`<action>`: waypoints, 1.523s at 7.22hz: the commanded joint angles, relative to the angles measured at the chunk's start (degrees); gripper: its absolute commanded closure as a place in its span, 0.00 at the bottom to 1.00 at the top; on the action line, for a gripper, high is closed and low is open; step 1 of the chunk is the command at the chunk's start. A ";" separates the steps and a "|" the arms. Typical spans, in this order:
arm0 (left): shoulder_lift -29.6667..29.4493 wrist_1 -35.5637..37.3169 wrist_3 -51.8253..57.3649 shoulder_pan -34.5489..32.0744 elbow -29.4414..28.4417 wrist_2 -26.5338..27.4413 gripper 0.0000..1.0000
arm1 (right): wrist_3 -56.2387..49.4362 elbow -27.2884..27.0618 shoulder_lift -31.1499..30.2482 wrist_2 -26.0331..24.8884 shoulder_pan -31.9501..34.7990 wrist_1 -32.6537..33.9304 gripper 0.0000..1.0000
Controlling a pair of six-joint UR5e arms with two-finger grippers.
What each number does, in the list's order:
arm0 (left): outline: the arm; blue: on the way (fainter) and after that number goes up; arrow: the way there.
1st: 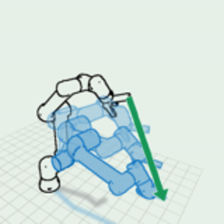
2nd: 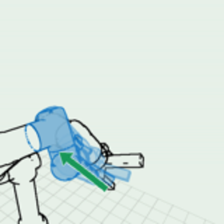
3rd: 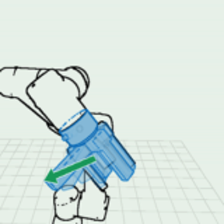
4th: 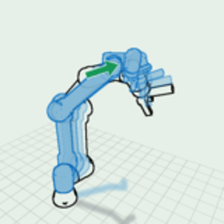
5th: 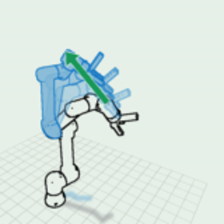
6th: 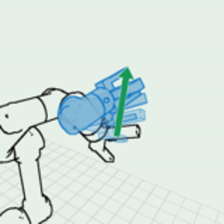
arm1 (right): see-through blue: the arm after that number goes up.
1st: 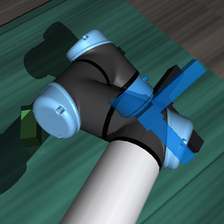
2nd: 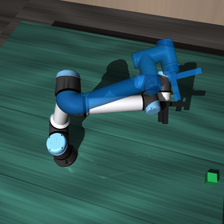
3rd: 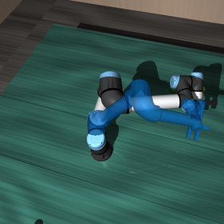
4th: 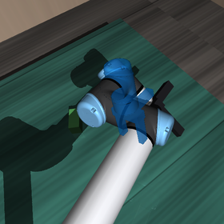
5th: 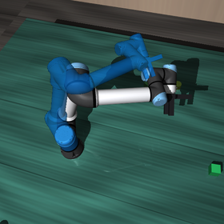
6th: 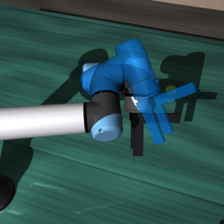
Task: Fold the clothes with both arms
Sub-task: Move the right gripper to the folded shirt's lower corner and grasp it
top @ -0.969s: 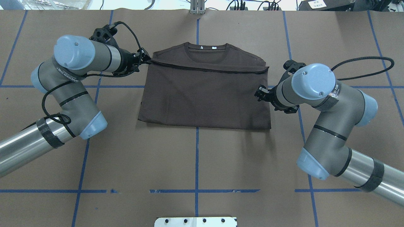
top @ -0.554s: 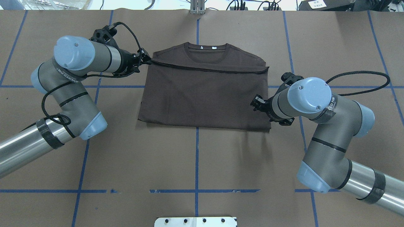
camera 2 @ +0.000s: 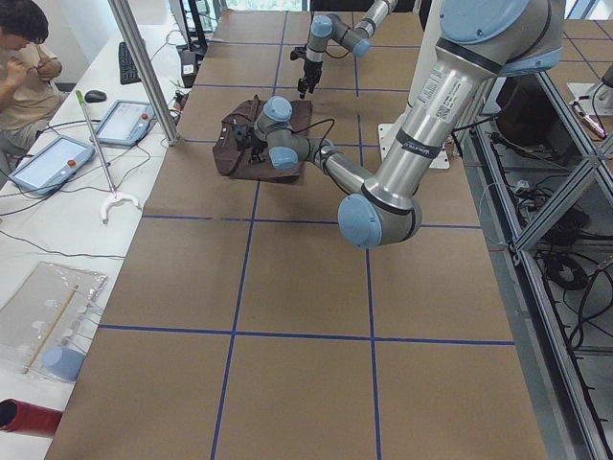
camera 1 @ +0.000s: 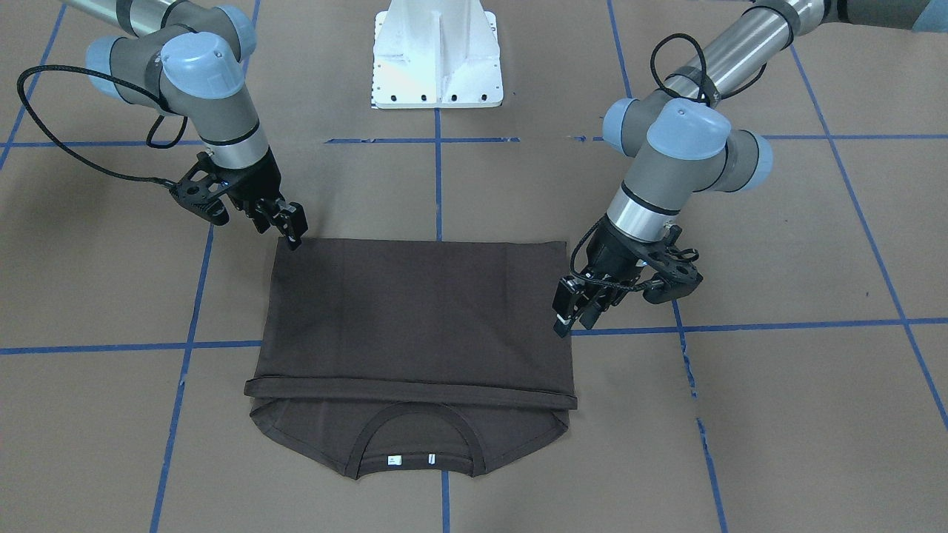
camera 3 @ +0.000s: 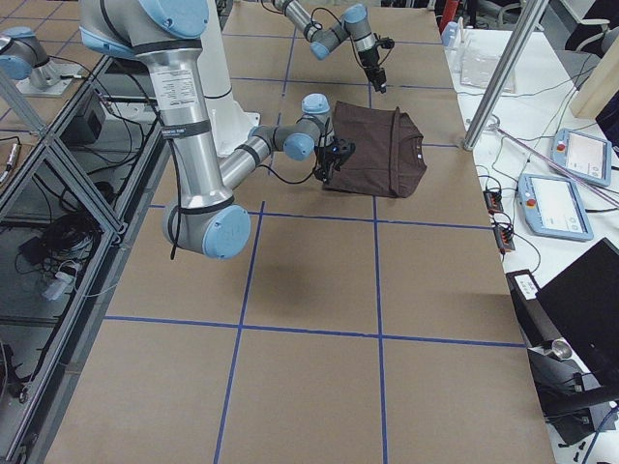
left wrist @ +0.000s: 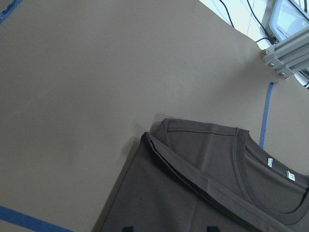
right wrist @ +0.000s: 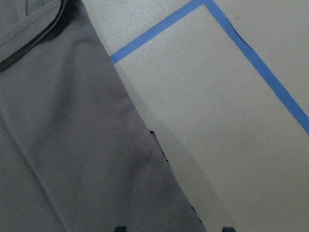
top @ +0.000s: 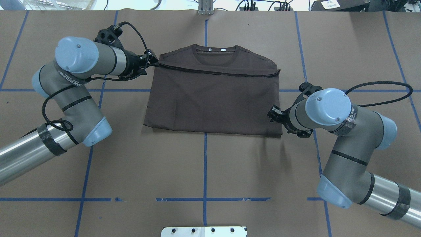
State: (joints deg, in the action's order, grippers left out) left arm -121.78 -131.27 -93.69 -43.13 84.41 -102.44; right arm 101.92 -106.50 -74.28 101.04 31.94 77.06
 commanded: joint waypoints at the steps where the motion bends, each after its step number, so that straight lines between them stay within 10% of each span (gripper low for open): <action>1: -0.04 0.05 -0.18 0.06 0.14 0.13 0.40 | 2.39 1.03 -0.08 -0.06 -1.87 0.02 0.27; 6: -0.13 0.14 -0.96 0.06 0.14 0.40 0.40 | 2.67 2.00 -0.95 -0.32 -2.93 -0.06 0.37; 10: -0.04 0.22 -1.32 0.06 0.14 0.49 0.40 | 2.67 2.53 -0.52 -0.94 -2.93 0.02 1.00; 11: -0.04 0.22 -1.32 0.06 0.14 0.57 0.40 | 2.76 2.53 -0.25 -0.94 -2.93 0.02 1.00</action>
State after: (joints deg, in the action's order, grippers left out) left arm -121.82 -131.08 -94.99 -43.07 84.59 -101.94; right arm 104.61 -104.05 -74.82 100.17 29.04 77.08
